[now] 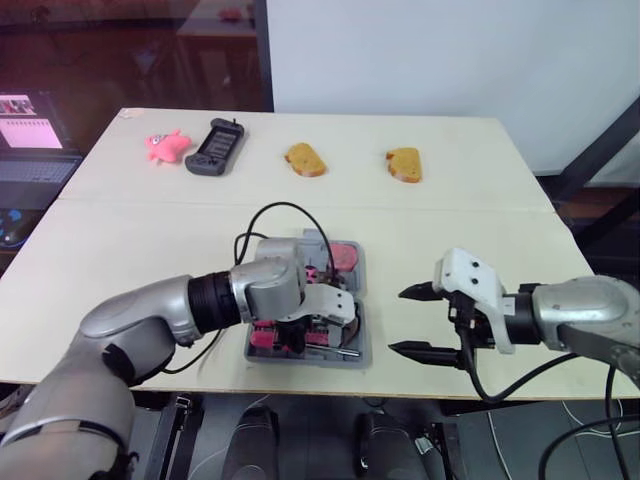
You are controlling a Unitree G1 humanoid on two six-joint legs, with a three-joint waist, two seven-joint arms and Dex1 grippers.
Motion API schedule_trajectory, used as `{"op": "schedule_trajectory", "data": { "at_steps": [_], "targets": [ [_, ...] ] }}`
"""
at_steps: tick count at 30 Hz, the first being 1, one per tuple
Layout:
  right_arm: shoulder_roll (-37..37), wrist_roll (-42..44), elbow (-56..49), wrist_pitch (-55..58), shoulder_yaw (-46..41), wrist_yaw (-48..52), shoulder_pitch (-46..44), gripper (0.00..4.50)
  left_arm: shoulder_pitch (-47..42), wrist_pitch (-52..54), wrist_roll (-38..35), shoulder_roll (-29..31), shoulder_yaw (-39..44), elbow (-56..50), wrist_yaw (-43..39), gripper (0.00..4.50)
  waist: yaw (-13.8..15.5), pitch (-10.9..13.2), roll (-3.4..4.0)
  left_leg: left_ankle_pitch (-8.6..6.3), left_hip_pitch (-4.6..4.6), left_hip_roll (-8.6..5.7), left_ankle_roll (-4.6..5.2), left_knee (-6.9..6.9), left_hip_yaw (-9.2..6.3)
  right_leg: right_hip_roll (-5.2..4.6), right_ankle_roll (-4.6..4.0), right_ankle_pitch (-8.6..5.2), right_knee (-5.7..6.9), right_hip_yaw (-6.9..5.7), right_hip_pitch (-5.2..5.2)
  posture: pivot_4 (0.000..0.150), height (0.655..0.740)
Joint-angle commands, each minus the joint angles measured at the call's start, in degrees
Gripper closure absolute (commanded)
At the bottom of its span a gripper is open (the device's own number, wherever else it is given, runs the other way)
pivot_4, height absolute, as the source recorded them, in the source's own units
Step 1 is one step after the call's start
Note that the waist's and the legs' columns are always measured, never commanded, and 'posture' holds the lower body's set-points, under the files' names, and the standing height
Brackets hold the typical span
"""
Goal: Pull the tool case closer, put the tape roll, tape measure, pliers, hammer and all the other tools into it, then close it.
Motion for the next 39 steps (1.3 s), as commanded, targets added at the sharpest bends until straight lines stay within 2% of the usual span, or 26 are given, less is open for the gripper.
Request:
{"op": "schedule_trajectory", "data": {
  "at_steps": [1, 15, 34, 36, 39],
  "targets": [
    [0.4, -0.1, -0.3, -0.3, -0.6, 0.4, -0.5, 0.00, -1.5, 1.1, -1.8, -0.8, 0.1, -2.4, 0.5, 4.13, 0.0, 0.0, 0.00, 0.00, 0.00, 0.00, 0.00, 0.00, 0.00, 0.00, 0.00, 0.00, 0.00, 0.00, 0.00, 0.150, 0.7207],
    [0.5, -1.4, 0.3, -0.8, 0.8, 1.2, -1.5, 0.00, -3.6, 5.3, -6.6, 0.8, 0.0, -5.3, 3.9, 4.13, -0.2, 0.0, 0.01, 0.00, 0.00, 0.00, 0.00, -0.01, -0.02, 0.00, 0.01, 0.00, 0.01, 0.00, -0.02, 0.150, 0.7207],
    [2.0, -3.7, 1.5, -1.1, 2.6, 2.5, -3.3, 0.00, -1.7, 5.8, -10.9, 0.1, -0.6, -1.5, 10.1, 4.13, -0.2, 0.0, 0.02, 0.00, 0.00, 0.00, 0.00, -0.01, -0.02, 0.00, 0.01, 0.00, 0.01, 0.00, -0.02, 0.150, 0.7207],
    [2.2, -4.0, 1.5, -1.1, 2.7, 2.8, -3.4, 0.00, -2.1, 5.4, -10.6, 0.3, -0.2, -1.3, 10.9, 3.12, -0.2, 0.0, 0.02, 0.00, 0.00, 0.00, 0.00, -0.01, -0.02, 0.00, 0.02, 0.00, 0.01, 0.00, -0.02, 0.150, 0.7207],
    [2.3, -4.0, 1.5, -0.9, 2.7, 3.1, -3.6, 0.00, -3.5, 6.3, -11.8, 1.1, 1.4, -1.9, 10.7, 1.82, -0.2, 0.0, 0.02, 0.00, 0.00, 0.00, 0.00, 0.00, -0.02, 0.00, 0.01, 0.00, 0.01, 0.00, -0.02, 0.150, 0.7207]
  ]
}}
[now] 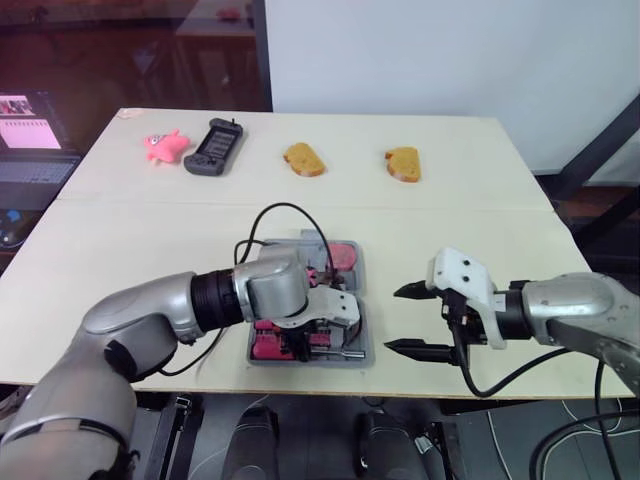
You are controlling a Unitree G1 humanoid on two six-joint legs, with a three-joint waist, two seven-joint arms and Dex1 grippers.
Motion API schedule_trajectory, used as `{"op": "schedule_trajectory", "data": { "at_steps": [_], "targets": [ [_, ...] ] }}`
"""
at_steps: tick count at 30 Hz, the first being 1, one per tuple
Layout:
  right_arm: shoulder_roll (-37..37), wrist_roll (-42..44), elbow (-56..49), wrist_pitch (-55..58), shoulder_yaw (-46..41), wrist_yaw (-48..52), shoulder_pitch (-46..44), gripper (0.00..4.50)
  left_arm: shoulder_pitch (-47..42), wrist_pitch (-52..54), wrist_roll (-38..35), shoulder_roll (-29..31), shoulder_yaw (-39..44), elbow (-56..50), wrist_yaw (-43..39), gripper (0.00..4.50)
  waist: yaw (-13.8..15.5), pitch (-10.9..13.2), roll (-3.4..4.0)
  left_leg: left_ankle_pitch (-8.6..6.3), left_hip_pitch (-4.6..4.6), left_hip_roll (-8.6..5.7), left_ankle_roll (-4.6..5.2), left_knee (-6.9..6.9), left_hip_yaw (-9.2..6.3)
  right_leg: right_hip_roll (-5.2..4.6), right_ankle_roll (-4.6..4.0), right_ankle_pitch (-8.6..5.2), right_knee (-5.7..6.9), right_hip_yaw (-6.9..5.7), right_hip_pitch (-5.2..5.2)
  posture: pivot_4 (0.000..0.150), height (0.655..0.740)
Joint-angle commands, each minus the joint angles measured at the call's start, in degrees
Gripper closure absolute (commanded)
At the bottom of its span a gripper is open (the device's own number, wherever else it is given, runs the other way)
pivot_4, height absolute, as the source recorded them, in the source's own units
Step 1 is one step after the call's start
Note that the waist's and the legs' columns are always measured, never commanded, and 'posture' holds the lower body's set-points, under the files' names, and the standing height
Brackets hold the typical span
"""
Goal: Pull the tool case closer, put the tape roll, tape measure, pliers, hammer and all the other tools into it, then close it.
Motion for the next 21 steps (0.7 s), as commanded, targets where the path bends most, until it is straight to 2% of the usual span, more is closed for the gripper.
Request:
{"op": "schedule_trajectory", "data": {
  "at_steps": [1, 4, 7, 13, 15, 17, 18, 21],
  "targets": [
    [0.2, -0.2, -0.4, -0.7, -0.7, 0.6, -1.1, 0.00, -2.7, 0.7, -0.3, 1.8, 2.3, -1.1, 0.9, 1.39, 0.0, 0.0, 0.00, 0.00, 0.01, 0.00, 0.00, 0.00, 0.00, 0.00, 0.00, 0.00, 0.01, 0.00, 0.00, 0.150, 0.7207],
    [0.0, 0.2, -0.6, -0.5, -0.8, 1.3, -0.9, 0.00, -5.3, -0.6, -2.5, 7.5, 5.5, -4.6, -2.0, 1.39, -0.1, 0.0, -0.01, 0.00, 0.00, 0.00, 0.00, 0.02, -0.01, 0.01, -0.01, 0.00, 0.03, 0.00, -0.01, 0.150, 0.7207],
    [-0.3, -0.1, -0.5, -0.6, -0.7, 1.9, -0.9, 0.00, -3.8, -10.4, -3.4, 14.3, 10.1, -10.0, -5.7, 1.39, -0.4, 0.0, 0.12, 0.00, 0.02, 0.01, 0.00, -0.05, -0.03, 0.03, 0.01, 0.00, 0.05, 0.01, -0.08, 0.150, 0.7207],
    [-0.8, -0.6, -0.2, -0.8, -0.5, 3.4, -1.3, 0.00, 17.1, -42.1, -3.2, 18.2, 32.1, -11.5, 2.2, 1.39, 0.0, 0.0, 0.21, -0.03, 0.00, 0.01, 0.05, 0.00, -0.02, 0.02, 0.13, 0.06, 0.01, -0.03, -0.02, 0.150, 0.7207],
    [-1.0, -0.7, -0.2, -0.9, -0.6, 3.9, -1.3, 0.00, 21.3, -44.2, -3.7, 17.4, 35.6, -10.3, 3.3, 1.39, 0.0, 0.0, 0.20, -0.03, 0.00, 0.01, 0.05, 0.02, -0.02, 0.02, 0.12, 0.07, 0.04, -0.02, -0.02, 0.150, 0.7207],
    [-1.3, -0.8, 0.1, -0.8, -0.7, 4.6, -1.7, 0.00, 25.6, -47.6, 1.1, 18.2, 34.6, -7.0, 5.8, 1.93, 0.1, 0.0, 0.22, -0.03, 0.00, 0.01, 0.04, 0.03, -0.02, 0.02, 0.11, 0.06, 0.04, -0.03, -0.01, 0.150, 0.7207],
    [-1.3, -0.9, 0.2, -0.8, -0.7, 5.0, -1.9, 0.00, 28.1, -47.9, 0.5, 17.8, 35.9, -6.1, 6.3, 2.29, 0.1, 0.0, 0.22, -0.03, 0.02, 0.00, 0.04, 0.04, -0.01, 0.02, 0.10, 0.05, 0.01, -0.02, 0.06, 0.150, 0.7207],
    [-1.5, -1.2, 0.6, -0.7, -0.4, 5.9, -2.6, 0.00, 33.1, -48.0, -4.8, 17.7, 39.7, -6.2, 2.3, 3.82, -0.1, 0.0, 0.23, -0.03, 0.04, 0.01, 0.05, 0.01, -0.01, 0.03, 0.09, 0.05, 0.00, -0.02, 0.07, 0.150, 0.7207]
  ]
}}
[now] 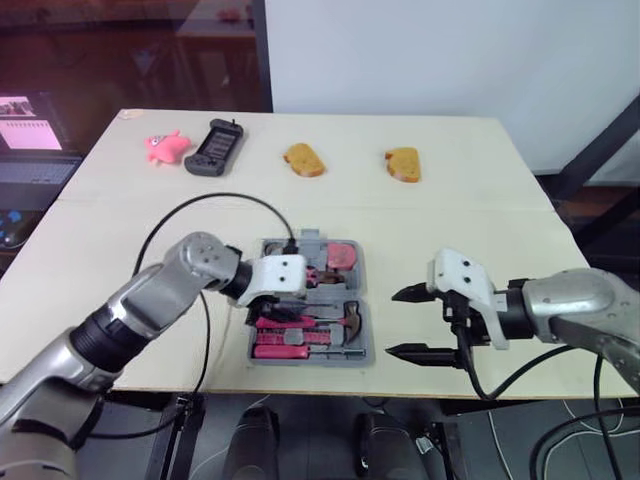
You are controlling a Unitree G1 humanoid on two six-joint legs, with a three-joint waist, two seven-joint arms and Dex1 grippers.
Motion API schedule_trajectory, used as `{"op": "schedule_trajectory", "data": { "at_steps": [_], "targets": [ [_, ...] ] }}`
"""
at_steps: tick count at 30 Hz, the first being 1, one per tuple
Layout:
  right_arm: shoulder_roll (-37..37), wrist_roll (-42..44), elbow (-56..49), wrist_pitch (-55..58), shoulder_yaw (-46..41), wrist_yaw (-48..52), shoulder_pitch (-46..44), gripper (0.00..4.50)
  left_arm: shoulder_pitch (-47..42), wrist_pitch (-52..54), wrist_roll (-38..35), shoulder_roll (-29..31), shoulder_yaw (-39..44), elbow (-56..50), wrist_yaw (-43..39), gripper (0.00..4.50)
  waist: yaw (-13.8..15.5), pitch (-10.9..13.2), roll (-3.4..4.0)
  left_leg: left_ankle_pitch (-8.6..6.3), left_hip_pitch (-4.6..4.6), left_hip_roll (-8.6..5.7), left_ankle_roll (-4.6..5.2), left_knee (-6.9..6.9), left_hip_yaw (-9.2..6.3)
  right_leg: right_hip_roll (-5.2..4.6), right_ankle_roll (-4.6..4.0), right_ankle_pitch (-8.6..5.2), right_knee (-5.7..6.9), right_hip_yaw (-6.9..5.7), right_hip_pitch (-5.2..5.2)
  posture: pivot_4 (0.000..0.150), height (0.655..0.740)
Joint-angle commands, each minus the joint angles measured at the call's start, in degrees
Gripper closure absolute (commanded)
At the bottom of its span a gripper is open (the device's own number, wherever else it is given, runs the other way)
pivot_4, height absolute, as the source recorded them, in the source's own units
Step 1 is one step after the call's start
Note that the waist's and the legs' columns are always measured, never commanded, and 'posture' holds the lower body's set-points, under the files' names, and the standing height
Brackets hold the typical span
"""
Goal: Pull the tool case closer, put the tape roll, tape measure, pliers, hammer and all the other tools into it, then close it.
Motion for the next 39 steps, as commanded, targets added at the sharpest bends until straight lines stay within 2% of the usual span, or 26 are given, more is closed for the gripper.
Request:
{"op": "schedule_trajectory", "data": {
  "at_steps": [1, 4, 7, 10, 21, 25, 30, 33, 35, 39],
  "targets": [
    [-1.0, -0.3, 0.1, -0.5, -0.8, 1.2, -1.6, 0.00, 4.4, -3.0, -4.9, -0.6, 5.0, -0.9, -3.6, 4.29, 0.0, 0.0, 0.01, 0.00, -0.01, 0.00, 0.00, -0.01, 0.00, 0.00, 0.03, 0.01, 0.00, 0.00, -0.03, 0.150, 0.7207],
    [-1.0, -0.6, 0.5, -0.5, -0.5, 1.8, -2.1, 0.00, 7.8, -10.7, -2.6, -1.6, 5.4, 1.0, -4.4, 4.41, 0.1, 0.0, 0.01, 0.00, -0.02, 0.01, 0.00, -0.01, 0.00, 0.00, 0.01, 0.00, 0.02, -0.01, -0.04, 0.150, 0.7207],
    [-0.7, -0.8, 0.4, -0.3, -0.2, 1.9, -2.6, 0.00, 10.0, -11.4, -5.0, -5.5, 6.8, 2.2, -4.0, 4.41, 0.2, 0.0, 0.02, 0.00, -0.02, 0.00, 0.00, 0.02, 0.01, 0.00, -0.10, -0.05, -0.01, -0.01, 0.01, 0.150, 0.7207],
    [-0.7, -0.7, 0.3, 0.0, -0.4, 2.0, -2.7, 0.00, 10.8, -12.4, -3.4, -6.8, 6.6, 2.6, -4.6, 4.41, 0.1, 0.0, 0.02, 0.00, -0.02, 0.00, 0.00, 0.01, 0.01, 0.00, -0.03, -0.01, 0.00, -0.01, 0.00, 0.150, 0.7207],
    [-0.5, -0.9, -0.2, 0.6, -1.1, 1.4, -1.6, 0.00, 13.3, -20.1, 8.2, -7.4, 1.7, 10.3, -4.3, 4.41, 0.2, 0.0, 0.04, 0.00, 0.00, 0.00, 0.00, 0.00, 0.01, 0.00, -0.01, 0.00, 0.00, -0.01, -0.01, 0.150, 0.7207],
    [-0.4, -0.8, -0.2, 0.7, -1.2, 1.1, -2.2, 0.00, 14.8, -22.1, 11.2, -8.5, 0.7, 14.3, -2.9, 4.41, 0.2, -0.2, 0.33, 0.00, 0.05, 0.00, 0.00, 0.01, 0.01, 0.00, -0.03, -0.02, -0.02, -0.01, 0.09, 0.150, 0.7207],
    [-0.8, -0.4, -1.0, -0.5, -2.2, 2.4, -1.2, 0.00, 15.3, -16.9, 4.9, -10.7, 6.0, 9.4, -3.4, 4.41, 0.2, -0.4, 0.60, 0.00, 0.15, -0.01, 0.00, 0.01, 0.01, 0.00, -0.12, -0.06, -0.11, 0.00, 0.28, 0.150, 0.7207],
    [0.4, -4.9, -2.9, -7.2, -3.0, 2.1, 1.8, 0.00, 14.4, -10.9, -7.5, -11.5, 15.0, 2.9, -5.0, 4.41, 0.1, -0.3, 0.54, 0.00, 0.11, -0.02, -0.01, 0.02, 0.00, 0.00, -0.11, -0.06, -0.10, 0.00, 0.24, 0.150, 0.7207],
    [1.4, -7.9, -3.0, -11.6, -4.0, 1.7, 5.5, 0.00, 12.8, -4.8, -12.9, -10.5, 19.2, 0.1, -4.9, 4.41, 0.1, -0.3, 0.52, 0.00, 0.03, 0.00, 0.00, 0.01, -0.03, 0.01, -0.04, -0.03, -0.04, -0.01, 0.14, 0.150, 0.7207],
    [5.1, -17.3, -2.8, -25.8, -5.1, 0.8, 12.5, 0.00, 10.9, -1.9, -14.2, -6.1, 24.8, 0.2, -4.5, 4.41, -0.2, -0.3, 0.58, 0.00, 0.11, -0.01, 0.00, -0.02, -0.03, 0.01, 0.10, 0.02, -0.06, -0.01, 0.19, 0.150, 0.7207]
  ]
}}
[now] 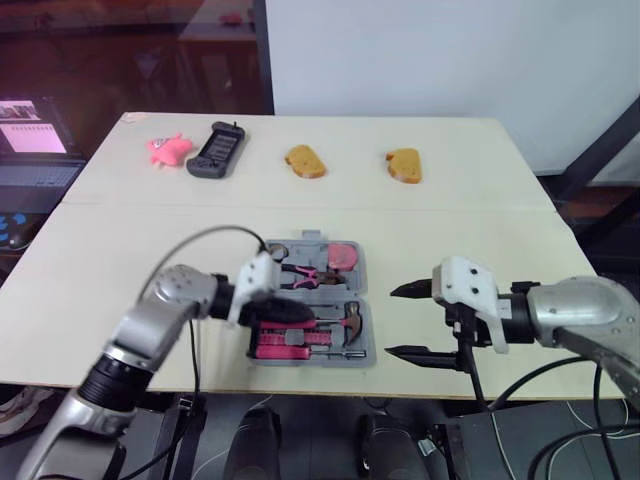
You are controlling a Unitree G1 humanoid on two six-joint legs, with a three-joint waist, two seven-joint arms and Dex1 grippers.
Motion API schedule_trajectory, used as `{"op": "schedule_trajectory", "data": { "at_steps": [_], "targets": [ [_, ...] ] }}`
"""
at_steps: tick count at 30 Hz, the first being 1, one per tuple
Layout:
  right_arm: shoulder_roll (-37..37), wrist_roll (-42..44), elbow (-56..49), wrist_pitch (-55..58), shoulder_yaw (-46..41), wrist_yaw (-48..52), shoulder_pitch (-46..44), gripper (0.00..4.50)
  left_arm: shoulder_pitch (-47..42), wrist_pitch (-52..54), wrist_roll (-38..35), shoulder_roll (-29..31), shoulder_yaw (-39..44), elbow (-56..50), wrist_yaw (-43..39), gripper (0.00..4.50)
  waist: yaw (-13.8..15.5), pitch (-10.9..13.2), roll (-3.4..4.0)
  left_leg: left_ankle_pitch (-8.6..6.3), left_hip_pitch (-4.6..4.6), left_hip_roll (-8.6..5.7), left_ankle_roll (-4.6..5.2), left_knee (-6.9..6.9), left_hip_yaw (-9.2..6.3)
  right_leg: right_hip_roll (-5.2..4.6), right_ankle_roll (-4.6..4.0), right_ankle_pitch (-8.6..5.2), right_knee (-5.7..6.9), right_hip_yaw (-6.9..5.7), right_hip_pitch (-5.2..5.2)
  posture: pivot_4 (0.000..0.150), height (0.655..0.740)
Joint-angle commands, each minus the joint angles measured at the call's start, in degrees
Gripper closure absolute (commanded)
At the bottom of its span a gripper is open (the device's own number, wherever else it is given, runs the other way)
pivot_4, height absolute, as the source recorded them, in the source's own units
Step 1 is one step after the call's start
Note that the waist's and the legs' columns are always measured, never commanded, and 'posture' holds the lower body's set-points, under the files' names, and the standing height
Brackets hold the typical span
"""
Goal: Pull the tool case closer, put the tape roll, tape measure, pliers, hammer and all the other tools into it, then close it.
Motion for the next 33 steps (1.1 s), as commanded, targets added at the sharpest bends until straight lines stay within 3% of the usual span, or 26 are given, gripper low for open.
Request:
{"op": "schedule_trajectory", "data": {
  "at_steps": [1, 4, 6, 8, 10, 14, 22, 33],
  "targets": [
    [1.7, -6.7, -0.9, -10.0, -1.9, -0.2, 3.7, 0.00, -1.0, 1.7, -1.7, 4.6, 5.0, 0.6, -1.1, 4.41, -0.2, 0.0, 0.05, 0.00, 0.02, 0.00, 0.00, -0.02, 0.00, 0.00, 0.04, -0.01, 0.01, 0.01, 0.00, 0.150, 0.7207],
    [4.1, -3.4, 1.3, -5.9, -2.3, -2.1, 5.1, 0.00, -3.2, 1.5, -1.4, 10.0, 9.4, 7.1, -2.1, 4.41, -0.3, 0.0, 0.01, 0.00, 0.06, 0.02, 0.00, -0.06, -0.02, 0.07, 0.07, -0.02, 0.06, 0.01, -0.04, 0.150, 0.7207],
    [3.9, -1.5, 2.7, -2.7, -1.9, -1.0, 7.0, 0.57, -2.7, -0.3, -0.6, 12.0, 11.4, 10.2, -1.4, 4.50, -0.1, 0.0, -0.01, 0.00, 0.05, 0.02, 0.00, -0.04, -0.04, 0.08, 0.05, -0.03, 0.04, 0.01, -0.03, 0.150, 0.7207],
    [4.9, -1.7, 4.2, -3.3, -1.8, -0.5, 9.8, 1.29, -0.5, -0.2, -0.7, 13.0, 14.1, 11.9, 0.1, 4.50, 0.1, 0.0, -0.01, 0.00, 0.02, 0.02, 0.00, -0.06, -0.03, 0.07, -0.14, -0.13, -0.05, 0.01, 0.00, 0.150, 0.7207],
    [6.3, -3.8, 6.2, -6.3, -1.3, -0.4, 12.5, 2.37, 4.6, -9.0, 0.1, 12.5, 19.1, 13.0, 0.9, 4.50, 0.0, 0.0, -0.01, -0.01, -0.02, 0.01, -0.01, -0.07, -0.03, 0.07, -0.14, -0.13, -0.08, 0.01, 0.01, 0.150, 0.7207],
    [9.9, -8.1, 11.8, -12.6, -0.2, -0.6, 14.2, 4.46, 12.7, -7.4, 0.1, 13.4, 21.7, 14.0, 2.5, 4.50, -0.2, 0.0, -0.01, -0.01, 0.02, 0.03, 0.00, -0.08, -0.03, 0.07, -0.15, -0.13, 0.01, 0.00, -0.03, 0.150, 0.7207],
    [13.4, -19.3, 20.9, -21.7, 6.7, -2.3, 6.3, 4.46, 21.2, -12.4, 1.5, 11.2, 22.0, 13.1, 4.9, 4.50, 0.0, 0.0, -0.02, -0.01, 0.00, 0.03, -0.02, -0.09, -0.02, 0.07, -0.19, -0.14, -0.04, 0.00, -0.02, 0.150, 0.7207],
    [14.0, -28.1, 37.5, -21.8, 16.2, 3.4, -9.3, 4.46, 17.5, -18.6, 11.6, 5.5, 13.5, 16.4, 11.8, 4.50, 0.1, 0.0, 0.02, -0.01, -0.01, 0.02, -0.03, -0.09, 0.00, 0.07, -0.08, -0.08, -0.03, -0.01, -0.03, 0.150, 0.7207]
  ]
}}
